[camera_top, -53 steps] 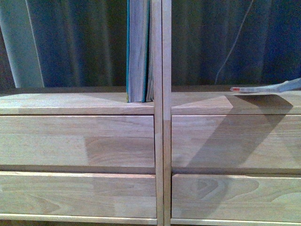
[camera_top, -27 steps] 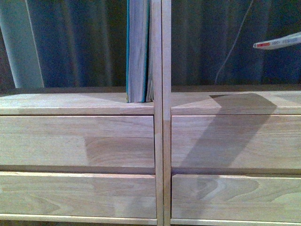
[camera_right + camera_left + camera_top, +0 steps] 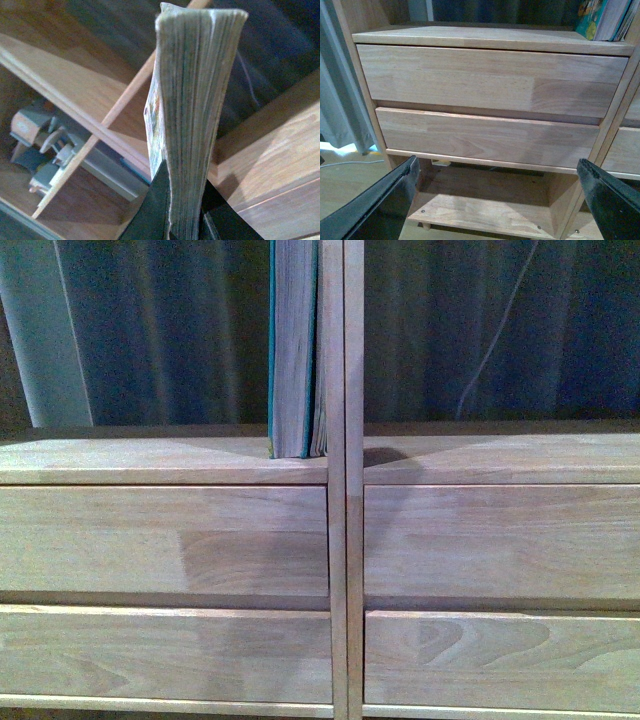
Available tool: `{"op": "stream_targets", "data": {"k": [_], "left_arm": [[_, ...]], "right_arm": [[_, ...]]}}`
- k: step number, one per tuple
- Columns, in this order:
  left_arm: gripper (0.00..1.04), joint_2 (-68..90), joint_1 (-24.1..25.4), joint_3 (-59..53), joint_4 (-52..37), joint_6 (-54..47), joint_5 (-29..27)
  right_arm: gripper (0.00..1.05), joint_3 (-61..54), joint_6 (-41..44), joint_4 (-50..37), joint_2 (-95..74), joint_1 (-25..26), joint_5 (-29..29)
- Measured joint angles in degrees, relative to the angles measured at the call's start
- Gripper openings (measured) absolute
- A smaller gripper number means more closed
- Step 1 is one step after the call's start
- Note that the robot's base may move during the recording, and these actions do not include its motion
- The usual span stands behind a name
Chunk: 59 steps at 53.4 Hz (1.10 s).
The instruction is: Organize books on shelf
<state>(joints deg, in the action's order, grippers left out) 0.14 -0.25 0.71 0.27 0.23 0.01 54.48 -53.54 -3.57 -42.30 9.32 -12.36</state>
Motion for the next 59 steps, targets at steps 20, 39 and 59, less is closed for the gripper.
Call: {"op": "stream_targets", "data": {"k": [20, 39, 59], "left_arm": [[0.97, 1.7, 2.7, 1.1, 3.4, 2.4, 8.7], [0.97, 17.7, 16.8, 17.1, 5.3, 9.3, 42.2], [0.97, 35.8, 27.8, 44.2, -6.1, 21.6, 61.3]], "right_arm": [[0.07, -3.9, 7.5, 0.4, 4.3, -21.8, 13.0], [0.07, -4.4, 7.0, 0.7, 5.3, -16.2, 9.4], [0.07, -2.9, 8.0, -0.2, 2.4, -19.9, 11.5]]}}
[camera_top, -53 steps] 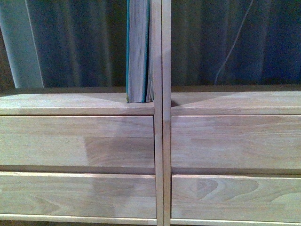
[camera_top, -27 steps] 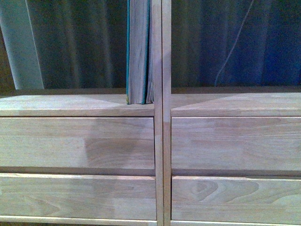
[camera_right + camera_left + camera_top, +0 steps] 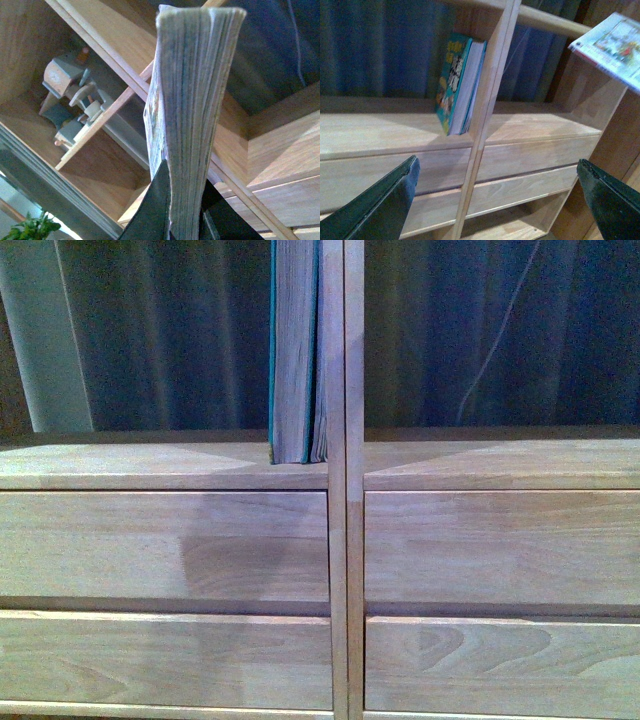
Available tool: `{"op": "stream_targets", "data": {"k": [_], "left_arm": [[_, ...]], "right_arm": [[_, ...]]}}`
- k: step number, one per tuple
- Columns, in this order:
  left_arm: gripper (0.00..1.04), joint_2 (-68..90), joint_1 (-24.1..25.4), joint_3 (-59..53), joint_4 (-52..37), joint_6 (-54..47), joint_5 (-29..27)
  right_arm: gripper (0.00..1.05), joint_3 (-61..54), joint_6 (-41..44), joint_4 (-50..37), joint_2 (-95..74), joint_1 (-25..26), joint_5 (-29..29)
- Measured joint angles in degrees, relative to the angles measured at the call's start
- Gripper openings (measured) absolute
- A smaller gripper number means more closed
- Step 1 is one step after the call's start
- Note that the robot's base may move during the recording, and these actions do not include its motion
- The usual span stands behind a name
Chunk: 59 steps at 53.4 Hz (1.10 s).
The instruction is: Organize books on shelf
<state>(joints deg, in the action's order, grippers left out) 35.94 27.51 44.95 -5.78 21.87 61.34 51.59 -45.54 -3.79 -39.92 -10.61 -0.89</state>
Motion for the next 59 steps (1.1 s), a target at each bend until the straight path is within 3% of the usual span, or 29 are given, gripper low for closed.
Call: {"op": "stream_targets", "data": {"k": [19, 32, 45, 59], "left_arm": [[0.97, 12.5, -18.0, 13.6, -3.6, 13.3, -1.1], [0.97, 22.4, -30.9, 17.1, -22.4, 31.6, -3.4], [0.97, 30.2, -37.1, 18.9, -37.1, 43.2, -8.2], [0.97, 36.1, -41.8, 18.9, -44.4, 49.6, -13.9]], "right_arm": [[0.07, 5.0, 2.5, -2.4, -3.8, -7.2, 4.2], [0.07, 6.9, 3.3, -4.0, -6.2, -11.5, 5.4], [0.07, 7.5, 2.7, -5.6, -7.1, -12.7, 5.9], [0.07, 10.4, 0.1, -6.7, -8.2, -12.9, 5.6]]}}
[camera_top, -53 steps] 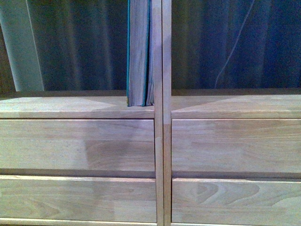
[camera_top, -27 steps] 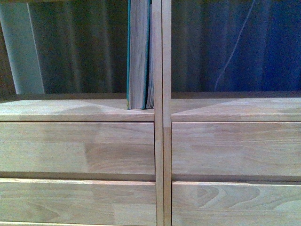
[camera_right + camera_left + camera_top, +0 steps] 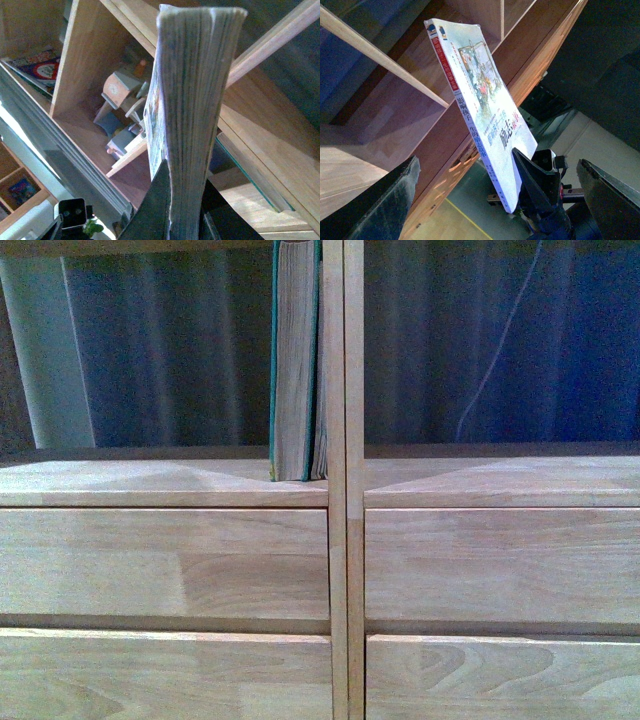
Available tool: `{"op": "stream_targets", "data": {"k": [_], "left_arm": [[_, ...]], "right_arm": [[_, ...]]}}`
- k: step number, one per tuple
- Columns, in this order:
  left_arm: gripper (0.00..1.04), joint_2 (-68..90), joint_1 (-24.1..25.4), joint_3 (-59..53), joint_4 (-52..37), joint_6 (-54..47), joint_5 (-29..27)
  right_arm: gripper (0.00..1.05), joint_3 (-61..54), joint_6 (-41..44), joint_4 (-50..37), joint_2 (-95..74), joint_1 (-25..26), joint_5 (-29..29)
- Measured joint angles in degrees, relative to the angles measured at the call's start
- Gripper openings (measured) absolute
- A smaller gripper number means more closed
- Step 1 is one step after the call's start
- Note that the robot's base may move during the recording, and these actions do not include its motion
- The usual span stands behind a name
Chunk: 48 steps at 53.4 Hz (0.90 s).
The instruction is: Organize books on shelf
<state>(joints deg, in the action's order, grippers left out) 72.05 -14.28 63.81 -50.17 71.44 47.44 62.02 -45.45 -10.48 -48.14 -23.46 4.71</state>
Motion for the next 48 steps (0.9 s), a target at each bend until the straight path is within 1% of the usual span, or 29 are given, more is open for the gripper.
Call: {"op": "stream_targets", "data": {"k": [3, 11, 17, 25, 38, 48], "left_arm": [[0.97, 0.6, -0.5, 0.0, -0.5, 0.6, -1.0], [0.97, 2.5, -2.0, 0.3, -3.1, 2.1, -1.2], [0.97, 3.5, -3.6, 1.3, -3.7, 2.0, -1.3], [0.97, 5.0, -5.0, 3.0, -4.3, 1.9, -3.2], [0.97, 5.7, -6.7, 3.6, -5.5, 1.9, -4.4], [0.97, 5.7, -7.4, 4.2, -4.4, 1.2, -4.7]], "right_arm": [[0.07, 0.0, -0.2, 0.0, 0.0, -0.7, 0.0], [0.07, 0.0, -1.2, -0.4, 0.0, -2.9, 0.2], [0.07, -0.3, -1.5, -0.7, 0.2, -5.8, 1.8], [0.07, -1.5, -1.5, -0.7, 0.6, -9.4, 2.9], [0.07, -3.1, -1.7, -0.9, 0.6, -10.8, 3.5], [0.07, -3.4, -1.7, -1.6, 0.6, -11.7, 3.7]]}}
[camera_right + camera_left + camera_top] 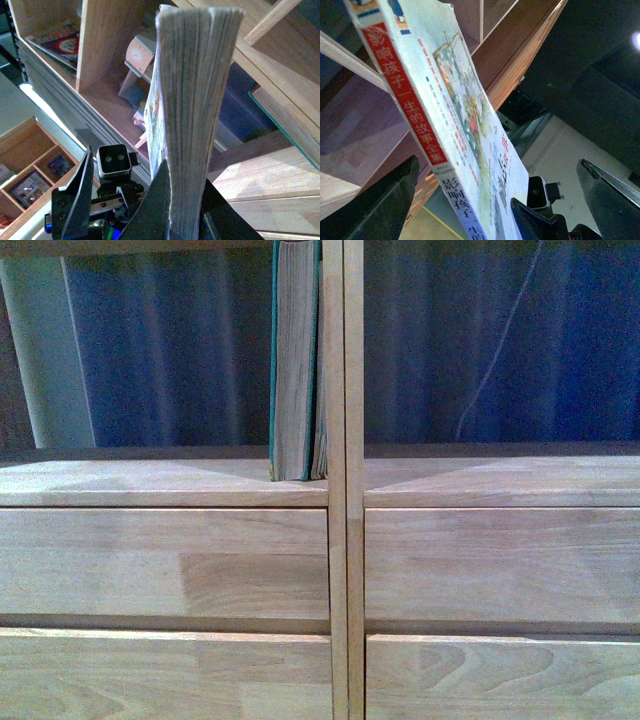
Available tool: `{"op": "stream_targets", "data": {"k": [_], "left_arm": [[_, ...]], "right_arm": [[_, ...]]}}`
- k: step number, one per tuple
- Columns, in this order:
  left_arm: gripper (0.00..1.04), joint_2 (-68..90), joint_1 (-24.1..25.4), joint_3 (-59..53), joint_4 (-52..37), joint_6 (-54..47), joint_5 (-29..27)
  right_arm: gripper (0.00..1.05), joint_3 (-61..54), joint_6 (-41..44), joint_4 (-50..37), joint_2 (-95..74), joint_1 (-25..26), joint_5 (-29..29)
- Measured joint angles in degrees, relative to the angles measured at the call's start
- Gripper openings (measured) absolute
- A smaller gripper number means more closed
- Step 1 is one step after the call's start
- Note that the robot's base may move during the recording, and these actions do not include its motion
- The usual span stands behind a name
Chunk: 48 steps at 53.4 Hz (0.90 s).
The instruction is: Organize books on shelf
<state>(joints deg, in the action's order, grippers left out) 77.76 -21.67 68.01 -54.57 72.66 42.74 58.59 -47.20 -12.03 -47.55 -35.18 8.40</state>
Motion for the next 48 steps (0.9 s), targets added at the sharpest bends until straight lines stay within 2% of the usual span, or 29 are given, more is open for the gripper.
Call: {"op": "stream_targets", "data": {"k": [15, 42, 48], "left_arm": [[0.97, 0.0, -0.6, 0.0, 1.2, -1.6, -0.5], [0.23, -0.9, -2.2, 0.0, 9.5, -13.0, -5.2], [0.12, -1.2, -2.3, 0.0, 10.2, -12.4, -5.9]], "right_arm": [[0.07, 0.0, 0.2, -0.4, 0.0, -3.2, 1.7], [0.07, 0.0, 0.5, 0.0, -0.1, -2.6, 2.0], [0.07, -0.3, 0.5, 0.2, -0.4, -1.9, 2.1]]}}
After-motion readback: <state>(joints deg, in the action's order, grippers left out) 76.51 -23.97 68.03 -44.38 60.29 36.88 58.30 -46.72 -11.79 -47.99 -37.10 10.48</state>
